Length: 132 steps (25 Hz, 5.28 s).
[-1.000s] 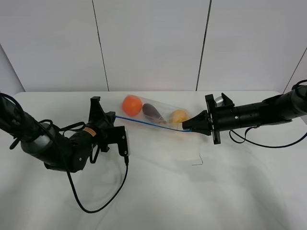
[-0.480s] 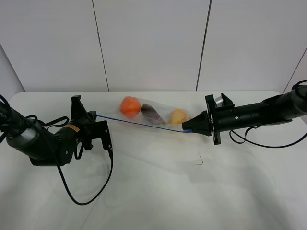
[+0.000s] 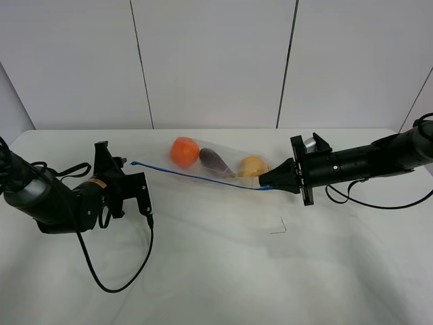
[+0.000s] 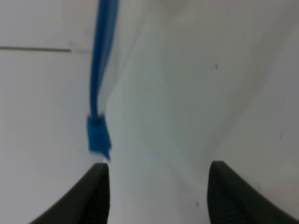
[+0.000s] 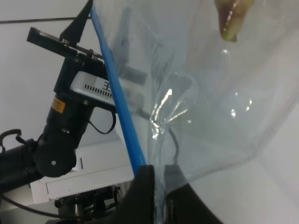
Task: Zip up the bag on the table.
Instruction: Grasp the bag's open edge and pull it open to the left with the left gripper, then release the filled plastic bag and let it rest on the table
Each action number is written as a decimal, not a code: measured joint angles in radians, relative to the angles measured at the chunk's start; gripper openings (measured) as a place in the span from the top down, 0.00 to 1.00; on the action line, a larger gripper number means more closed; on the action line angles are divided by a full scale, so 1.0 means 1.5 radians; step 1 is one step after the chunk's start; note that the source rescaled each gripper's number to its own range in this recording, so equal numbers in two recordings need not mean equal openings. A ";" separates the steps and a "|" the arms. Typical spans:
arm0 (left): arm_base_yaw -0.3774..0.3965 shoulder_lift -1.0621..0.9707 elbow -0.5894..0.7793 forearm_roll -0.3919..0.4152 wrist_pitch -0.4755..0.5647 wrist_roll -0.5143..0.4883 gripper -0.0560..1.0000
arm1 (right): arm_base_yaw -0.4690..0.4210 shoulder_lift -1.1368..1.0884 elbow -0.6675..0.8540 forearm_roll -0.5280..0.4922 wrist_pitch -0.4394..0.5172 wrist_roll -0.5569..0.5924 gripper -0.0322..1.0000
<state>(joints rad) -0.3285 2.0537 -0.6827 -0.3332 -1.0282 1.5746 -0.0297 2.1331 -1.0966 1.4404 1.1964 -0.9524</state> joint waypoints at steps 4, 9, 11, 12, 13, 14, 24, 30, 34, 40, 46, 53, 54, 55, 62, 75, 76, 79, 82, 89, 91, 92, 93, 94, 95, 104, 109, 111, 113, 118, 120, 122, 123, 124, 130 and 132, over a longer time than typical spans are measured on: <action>0.027 0.000 0.000 -0.003 0.000 -0.007 0.35 | 0.000 0.000 0.000 0.000 0.000 0.000 0.97; 0.065 -0.010 0.001 -0.003 -0.043 -0.092 0.34 | 0.000 0.000 0.000 0.000 0.000 0.001 0.97; 0.081 -0.020 0.001 -0.006 -0.078 -0.141 0.34 | 0.000 0.000 0.000 0.000 0.000 0.001 0.97; 0.089 -0.026 0.001 -0.012 -0.092 -0.179 0.34 | 0.000 0.000 0.000 0.000 0.000 0.001 0.97; 0.096 -0.033 0.001 -0.020 -0.103 -0.223 0.34 | 0.000 0.000 0.000 0.000 0.000 0.001 0.97; 0.100 -0.040 0.001 -0.031 -0.113 -0.270 0.34 | 0.000 0.000 0.000 0.000 0.000 0.001 0.97; 0.102 -0.049 0.001 -0.167 -0.122 -0.648 0.34 | 0.000 0.000 0.000 0.000 0.001 0.005 0.97; 0.102 -0.049 0.001 -0.185 -0.122 -0.755 0.36 | 0.000 0.000 0.000 0.000 0.001 0.005 0.97; 0.093 -0.049 -0.010 -0.165 -0.122 -0.763 0.42 | 0.000 0.000 0.000 0.000 0.001 0.005 0.97; 0.063 -0.066 -0.065 -0.152 -0.100 -0.763 0.47 | 0.000 0.000 0.000 0.000 0.002 0.005 0.97; 0.083 -0.169 -0.143 -0.151 0.257 -0.706 0.48 | 0.000 0.000 0.000 0.000 0.002 0.005 0.97; 0.110 -0.249 -0.181 -0.151 0.561 -0.608 0.48 | 0.000 0.000 0.000 0.000 0.002 0.005 0.97; 0.110 -0.257 -0.182 -0.150 0.577 -0.600 0.48 | 0.000 0.000 0.000 0.000 0.002 0.005 0.97; 0.110 -0.263 -0.183 -0.150 0.588 -0.596 0.48 | 0.000 0.000 0.000 0.000 0.002 0.005 0.97; 0.110 -0.280 -0.184 -0.151 0.724 -0.660 0.06 | 0.000 0.000 0.000 0.000 0.002 0.005 0.97; 0.110 -0.280 -0.374 0.173 1.310 -1.050 0.01 | 0.000 0.000 0.000 0.000 0.002 0.008 0.97; 0.110 -0.281 -0.381 0.199 1.345 -1.066 0.01 | 0.000 0.000 0.000 0.000 0.002 0.008 0.97; 0.110 -0.281 -0.386 0.248 1.421 -1.091 0.01 | 0.000 0.000 0.000 0.000 0.002 0.008 0.97; 0.110 -0.281 -0.386 0.257 1.458 -1.096 0.01 | 0.000 0.000 0.000 0.000 0.002 0.008 0.97; 0.110 -0.289 -0.386 0.265 1.458 -1.123 0.01 | 0.000 0.000 0.000 -0.007 0.002 0.008 0.97; 0.110 -0.297 -0.384 0.275 1.458 -1.129 0.01 | 0.000 0.000 0.000 -0.011 0.002 0.008 0.97; 0.110 -0.302 -0.381 0.281 1.458 -1.130 0.01 | 0.000 0.000 0.000 -0.011 0.002 0.008 0.97; 0.110 -0.305 -0.374 0.287 1.458 -1.132 0.01 | 0.000 0.000 0.000 -0.012 0.002 0.008 0.97; 0.110 -0.310 -0.366 0.296 1.458 -1.133 0.01 | 0.000 0.000 0.000 -0.014 0.002 0.010 0.97; 0.110 -0.315 -0.358 0.304 1.458 -1.138 0.01 | 0.000 0.000 0.000 -0.015 0.002 0.011 0.97; 0.110 -0.386 -0.223 0.307 1.458 -1.111 0.01 | 0.000 0.000 0.000 -0.017 0.002 0.013 0.97; 0.110 -0.499 -0.087 0.231 1.458 -1.084 0.01 | 0.000 0.000 0.000 -0.017 0.002 0.013 0.97; 0.110 -0.556 -0.035 0.222 1.457 -1.064 0.01 | 0.000 0.000 0.000 -0.017 0.002 0.013 0.97; 0.110 -0.608 0.017 0.222 1.444 -1.039 0.01 | 0.000 0.000 0.000 -0.017 0.002 0.013 0.97; 0.110 -0.738 0.089 0.217 1.403 -1.020 0.01 | 0.000 0.000 0.000 -0.017 0.002 0.013 0.97; 0.110 -0.784 0.107 0.209 1.398 -1.019 0.01 | 0.000 0.000 0.000 -0.017 0.002 0.013 0.97; 0.110 -0.832 0.120 0.200 1.391 -1.018 0.01 | 0.000 0.000 0.000 -0.017 0.002 0.013 0.97; 0.110 -0.851 0.122 0.198 1.390 -1.018 0.01 | 0.000 0.000 0.000 -0.017 0.002 0.013 0.97; 0.110 -0.873 0.123 0.198 1.389 -1.018 0.01 | 0.000 0.000 0.000 -0.017 0.002 0.013 0.97; 0.110 -0.965 0.123 0.197 1.384 -1.018 0.01 | 0.000 0.000 0.000 -0.018 0.002 0.013 0.97; 0.110 -0.992 0.123 0.197 1.384 -1.018 0.01 | 0.000 0.000 0.000 -0.019 0.002 0.013 0.97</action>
<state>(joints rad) -0.1641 0.5656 -0.4978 -0.0375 1.0472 0.0481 -0.0297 2.1331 -1.0966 1.4118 1.1988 -0.9335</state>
